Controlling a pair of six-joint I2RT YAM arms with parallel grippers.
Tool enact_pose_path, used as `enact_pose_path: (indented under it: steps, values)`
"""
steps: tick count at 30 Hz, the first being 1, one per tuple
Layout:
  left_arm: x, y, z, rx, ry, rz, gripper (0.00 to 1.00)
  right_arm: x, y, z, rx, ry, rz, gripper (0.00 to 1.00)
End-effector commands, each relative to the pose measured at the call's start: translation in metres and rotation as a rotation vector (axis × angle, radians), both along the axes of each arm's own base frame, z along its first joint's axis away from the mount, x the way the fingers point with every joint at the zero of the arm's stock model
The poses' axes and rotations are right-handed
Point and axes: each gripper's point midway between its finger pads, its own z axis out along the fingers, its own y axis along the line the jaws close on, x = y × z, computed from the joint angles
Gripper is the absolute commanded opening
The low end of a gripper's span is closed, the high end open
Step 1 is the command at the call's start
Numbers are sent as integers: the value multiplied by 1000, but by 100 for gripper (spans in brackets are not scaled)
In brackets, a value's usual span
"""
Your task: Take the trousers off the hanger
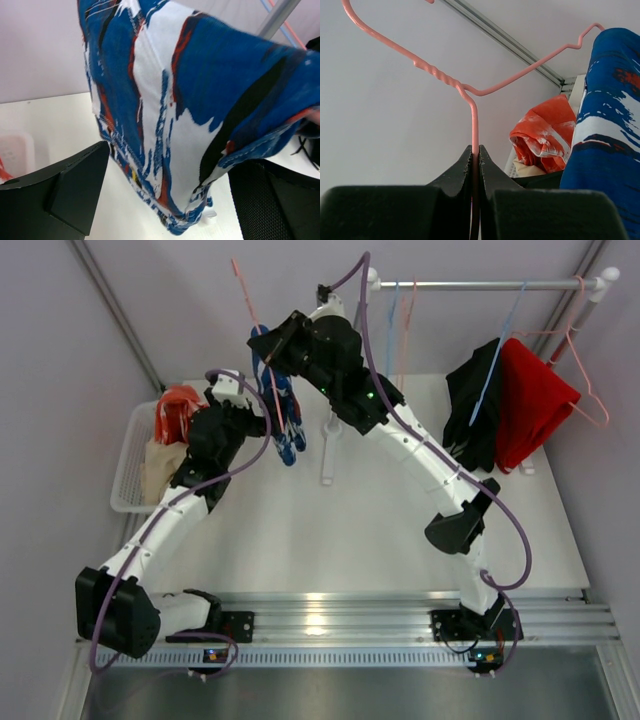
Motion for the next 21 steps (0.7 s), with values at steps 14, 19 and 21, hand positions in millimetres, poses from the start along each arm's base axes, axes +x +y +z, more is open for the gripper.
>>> enact_pose_path:
  steps: [14, 19, 21]
  values:
    - [15, 11, 34, 2, -46, 77, 81, -70, -45, 145, 291, -246, 67, 0]
    - [15, 17, 23, 60, -41, 104, 62, -78, -51, 156, 303, -275, 81, 0]
    - [16, 21, 19, 81, -42, 117, 59, -80, -52, 158, 304, -279, 89, 0]
